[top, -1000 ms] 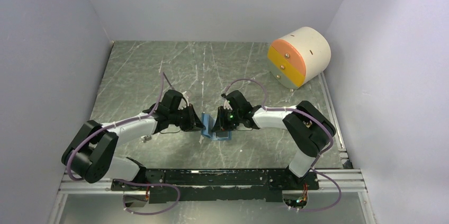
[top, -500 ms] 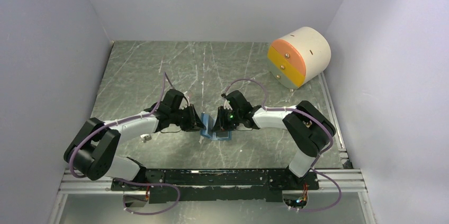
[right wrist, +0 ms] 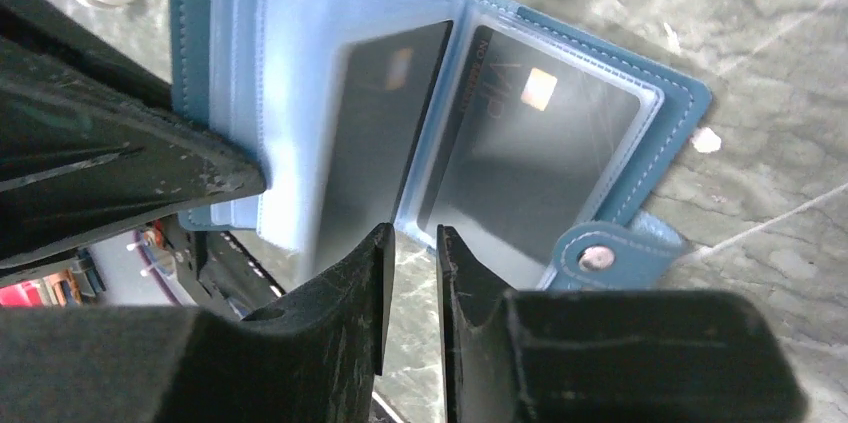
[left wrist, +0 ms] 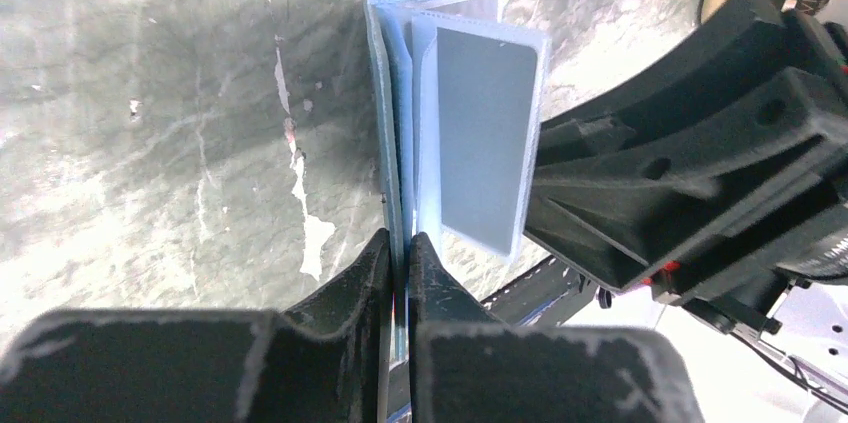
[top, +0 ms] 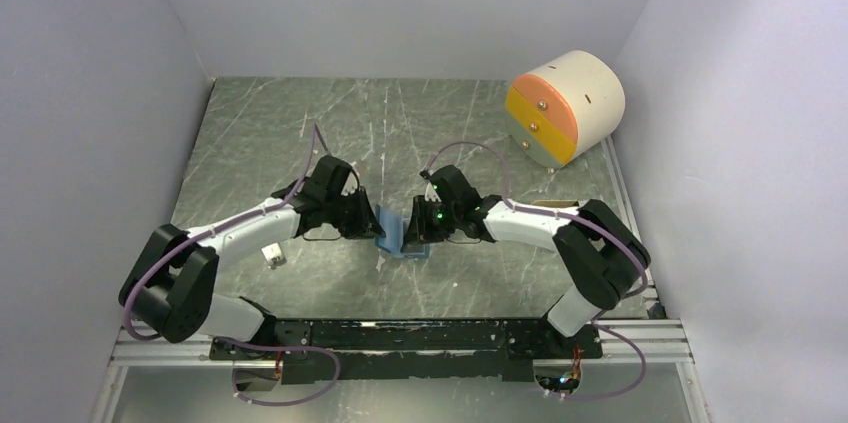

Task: Put the credit cards into the card holder
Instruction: Insert the credit card into the card holder.

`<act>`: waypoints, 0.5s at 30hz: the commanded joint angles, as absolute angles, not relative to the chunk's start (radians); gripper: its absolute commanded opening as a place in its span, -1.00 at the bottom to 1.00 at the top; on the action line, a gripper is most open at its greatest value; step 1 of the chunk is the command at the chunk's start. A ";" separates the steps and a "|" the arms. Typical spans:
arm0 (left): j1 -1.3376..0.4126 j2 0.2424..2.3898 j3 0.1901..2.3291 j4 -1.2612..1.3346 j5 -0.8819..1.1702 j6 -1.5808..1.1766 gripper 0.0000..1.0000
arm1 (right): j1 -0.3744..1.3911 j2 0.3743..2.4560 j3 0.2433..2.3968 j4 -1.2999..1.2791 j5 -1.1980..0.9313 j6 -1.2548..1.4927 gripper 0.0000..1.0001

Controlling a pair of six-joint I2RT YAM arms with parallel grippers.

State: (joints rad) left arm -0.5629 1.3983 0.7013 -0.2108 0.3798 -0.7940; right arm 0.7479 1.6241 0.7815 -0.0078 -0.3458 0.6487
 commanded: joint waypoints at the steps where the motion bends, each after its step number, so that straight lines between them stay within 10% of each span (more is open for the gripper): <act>1: -0.569 1.363 0.808 -0.409 0.293 -0.735 -0.82 | 0.747 1.574 0.817 -0.053 -0.312 0.626 -0.47; 15: -0.570 1.374 0.814 -0.387 0.377 -0.739 -0.82 | 0.736 1.408 0.871 -0.154 -0.198 0.629 -0.25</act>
State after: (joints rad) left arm -0.5636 1.3869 0.8425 -0.4416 0.3134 -0.7368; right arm 0.7467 1.4654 0.8230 -0.1104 -0.2638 0.6441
